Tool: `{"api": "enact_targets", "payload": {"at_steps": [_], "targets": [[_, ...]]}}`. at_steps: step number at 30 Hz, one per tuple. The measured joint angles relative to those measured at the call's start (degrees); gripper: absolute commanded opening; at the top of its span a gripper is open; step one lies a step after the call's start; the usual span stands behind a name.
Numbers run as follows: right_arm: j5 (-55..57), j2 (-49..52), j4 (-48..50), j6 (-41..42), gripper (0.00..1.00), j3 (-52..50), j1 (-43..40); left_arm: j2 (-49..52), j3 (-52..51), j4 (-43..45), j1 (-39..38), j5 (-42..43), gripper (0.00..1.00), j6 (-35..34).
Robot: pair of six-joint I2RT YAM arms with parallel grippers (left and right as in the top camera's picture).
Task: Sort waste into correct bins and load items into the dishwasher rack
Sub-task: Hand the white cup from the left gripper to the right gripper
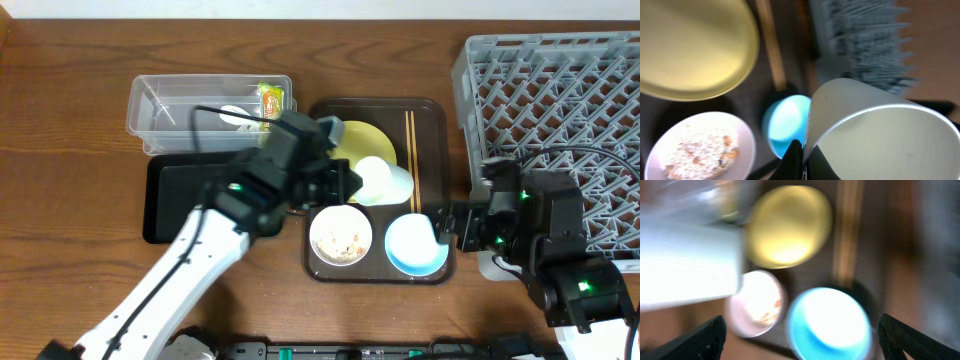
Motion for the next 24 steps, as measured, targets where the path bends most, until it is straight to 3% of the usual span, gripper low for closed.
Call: {"api": "enact_targets", "payload": {"at_steps": [5,12,24], "targets": [[-18.6,0.0,8.2,-6.3,0.91,0.0,0.0,-1.6,0.0,-0.1,6.7,18.5,0.06,2.8],[-29.7,0.3,16.9,-7.5,0.91,0.0,1.2,-1.7,0.0,2.2,9.7,34.8,0.06,4.5],[-33.1,2.5,25.9,-5.1,0.57,0.0,7.5,-1.7,0.0,2.6,10.2,41.0,0.07,5.4]]}}
